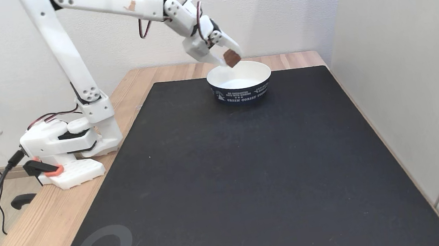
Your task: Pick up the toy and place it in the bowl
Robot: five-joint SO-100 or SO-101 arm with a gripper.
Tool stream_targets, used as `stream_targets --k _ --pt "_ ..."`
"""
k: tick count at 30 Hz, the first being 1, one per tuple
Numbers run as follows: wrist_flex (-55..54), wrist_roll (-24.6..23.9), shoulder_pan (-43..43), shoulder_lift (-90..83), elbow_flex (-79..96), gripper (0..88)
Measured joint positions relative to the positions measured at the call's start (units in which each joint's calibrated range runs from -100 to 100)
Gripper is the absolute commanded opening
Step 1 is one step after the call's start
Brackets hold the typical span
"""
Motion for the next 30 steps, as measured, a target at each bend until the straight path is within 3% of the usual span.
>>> stream_targets --k 9,10,11,13,15,20,24,27,30 --pt "0.00 0.00 0.67 0.00 4.72 4.7" --pt "-0.17 0.00 0.75 0.08 4.82 8.1" --pt "-0.17 0.00 0.75 0.08 4.82 18.5" --pt "-0.34 0.00 0.25 0.00 4.72 29.1" --pt "-0.34 0.00 0.58 0.08 4.82 33.5" --pt "-0.34 0.00 0.42 0.08 4.82 21.8" --pt "-0.34 0.10 2.25 -2.00 4.35 17.3" --pt "-0.34 0.10 5.58 -6.91 3.12 2.2" --pt "-0.08 0.15 9.49 -13.07 3.31 2.2"
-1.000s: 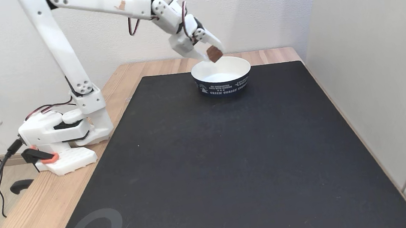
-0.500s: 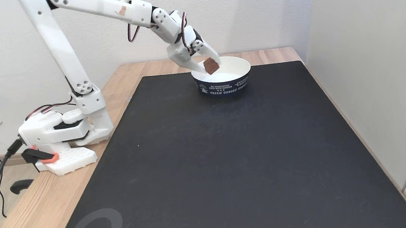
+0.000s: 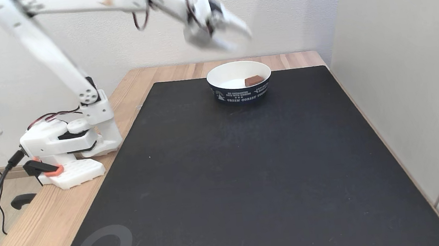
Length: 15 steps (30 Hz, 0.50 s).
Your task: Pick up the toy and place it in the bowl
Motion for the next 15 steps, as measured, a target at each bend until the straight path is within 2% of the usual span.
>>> stream_targets --k 1,4,5,8,10,13,15 --pt "1.44 0.62 4.41 -6.08 0.57 2.1" --pt "3.46 3.09 8.49 -13.74 5.20 2.1" --pt "3.63 4.84 14.40 -20.98 10.68 2.1" --pt "3.63 6.90 18.89 -30.56 18.80 2.1" --pt "3.21 7.88 24.39 -40.63 31.27 2.2" --pt "1.27 9.21 26.55 -47.46 40.15 2.2" --pt "0.08 9.78 26.38 -57.04 53.00 2.2"
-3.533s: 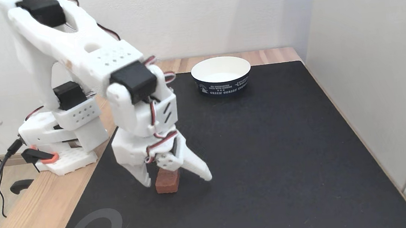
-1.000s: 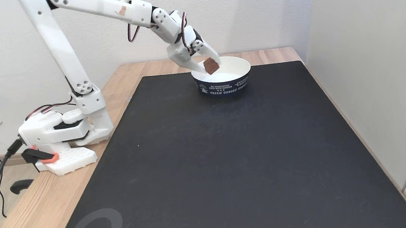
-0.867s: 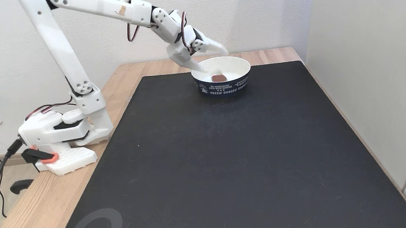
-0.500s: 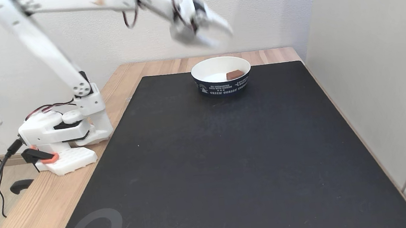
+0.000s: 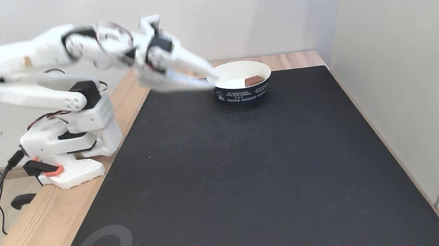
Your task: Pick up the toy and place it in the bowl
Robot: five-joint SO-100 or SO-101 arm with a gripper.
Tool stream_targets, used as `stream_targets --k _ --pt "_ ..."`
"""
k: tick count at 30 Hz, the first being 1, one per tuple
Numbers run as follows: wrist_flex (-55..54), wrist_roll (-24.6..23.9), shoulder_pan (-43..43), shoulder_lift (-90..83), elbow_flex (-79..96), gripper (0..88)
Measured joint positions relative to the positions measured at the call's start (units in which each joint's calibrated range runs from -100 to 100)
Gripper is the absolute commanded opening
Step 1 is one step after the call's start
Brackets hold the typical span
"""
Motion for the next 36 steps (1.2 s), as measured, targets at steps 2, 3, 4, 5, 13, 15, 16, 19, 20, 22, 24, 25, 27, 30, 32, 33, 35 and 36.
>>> stream_targets --k 2,3,4,5,13,15,16,19,20,22,24,25,27,30,32,33,35,36 --pt "-0.08 0.00 0.67 -3.75 5.76 2.2" --pt "-0.08 0.00 0.08 -6.99 9.26 2.2" --pt "0.34 0.05 0.67 -10.66 12.75 2.2" --pt "3.97 0.57 0.50 -16.40 15.02 2.2" --pt "21.36 3.14 0.83 -23.98 15.49 2.2" --pt "22.46 3.14 0.25 -24.23 15.49 2.2" --pt "22.54 3.14 0.33 -24.23 15.49 2.2" --pt "22.54 3.14 0.33 -24.23 15.49 2.2" --pt "22.54 3.14 0.25 -24.23 15.49 2.2" --pt "22.54 3.14 0.25 -24.23 15.49 2.2" --pt "22.54 3.14 0.25 -24.23 15.49 2.2" --pt "22.54 3.14 0.25 -24.23 15.49 2.2" --pt "22.54 3.14 0.25 -24.23 15.49 2.2" --pt "22.54 3.14 0.25 -24.23 15.49 2.2" --pt "22.54 3.14 0.25 -24.23 15.49 2.2" --pt "22.54 3.14 0.25 -24.23 15.49 2.2" --pt "22.54 3.14 0.25 -24.23 15.49 2.2" --pt "22.54 3.14 0.25 -24.23 15.49 2.2"
